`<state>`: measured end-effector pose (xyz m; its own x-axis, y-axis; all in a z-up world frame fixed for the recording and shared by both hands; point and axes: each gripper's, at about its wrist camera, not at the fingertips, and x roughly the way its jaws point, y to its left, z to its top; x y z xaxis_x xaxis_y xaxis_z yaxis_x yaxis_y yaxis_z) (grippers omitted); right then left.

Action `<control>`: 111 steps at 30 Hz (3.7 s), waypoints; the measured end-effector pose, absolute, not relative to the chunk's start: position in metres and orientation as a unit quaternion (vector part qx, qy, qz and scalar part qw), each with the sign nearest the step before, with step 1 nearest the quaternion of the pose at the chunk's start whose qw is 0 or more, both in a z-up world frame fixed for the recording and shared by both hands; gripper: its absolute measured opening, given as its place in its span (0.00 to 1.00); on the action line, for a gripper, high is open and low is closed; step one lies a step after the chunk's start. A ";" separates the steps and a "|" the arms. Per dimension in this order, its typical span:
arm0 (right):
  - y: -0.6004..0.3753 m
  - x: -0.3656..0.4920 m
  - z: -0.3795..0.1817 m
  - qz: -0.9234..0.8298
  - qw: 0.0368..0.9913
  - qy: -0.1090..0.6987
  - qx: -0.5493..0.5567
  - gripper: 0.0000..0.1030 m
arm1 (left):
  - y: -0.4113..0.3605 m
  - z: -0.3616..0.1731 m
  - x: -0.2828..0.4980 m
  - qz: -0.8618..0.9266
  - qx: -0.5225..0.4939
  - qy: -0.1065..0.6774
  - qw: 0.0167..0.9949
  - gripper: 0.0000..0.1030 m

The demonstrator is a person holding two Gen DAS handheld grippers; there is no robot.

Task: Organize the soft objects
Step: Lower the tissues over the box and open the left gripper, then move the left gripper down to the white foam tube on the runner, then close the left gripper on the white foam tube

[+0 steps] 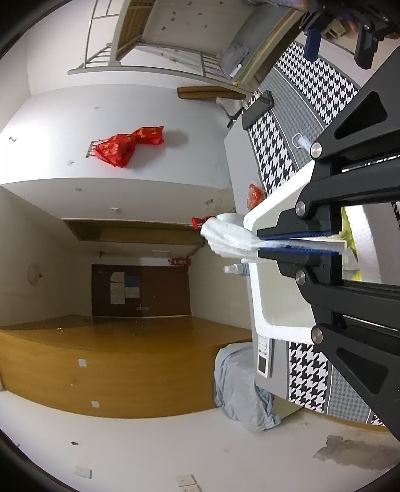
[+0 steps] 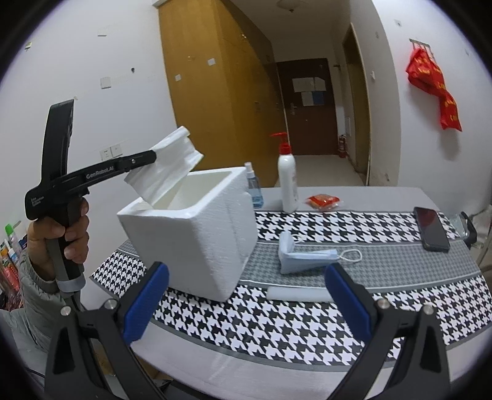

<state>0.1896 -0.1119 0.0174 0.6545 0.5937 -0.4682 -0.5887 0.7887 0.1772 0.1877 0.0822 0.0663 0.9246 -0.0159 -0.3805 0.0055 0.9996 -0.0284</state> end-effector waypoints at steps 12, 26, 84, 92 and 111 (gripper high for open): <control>-0.135 0.191 0.006 0.298 0.916 0.269 0.022 0.99 | 0.056 0.051 0.179 -0.014 -0.020 0.162 0.986 0.99; -0.158 0.188 -0.008 0.308 0.915 0.260 -0.010 0.99 | 0.004 0.022 0.145 -0.032 -0.006 0.140 0.990 0.99; -0.259 0.252 -0.064 0.290 0.895 0.337 -0.028 0.99 | -0.079 -0.075 0.245 -0.081 0.020 0.327 0.941 0.97; -0.256 0.262 -0.068 0.296 0.889 0.347 -0.030 0.99 | -0.066 -0.086 0.267 -0.113 -0.011 0.383 0.917 0.87; -0.241 0.274 -0.067 0.319 0.879 0.352 -0.041 0.99 | -0.065 -0.102 0.294 -0.170 0.095 0.430 0.882 0.64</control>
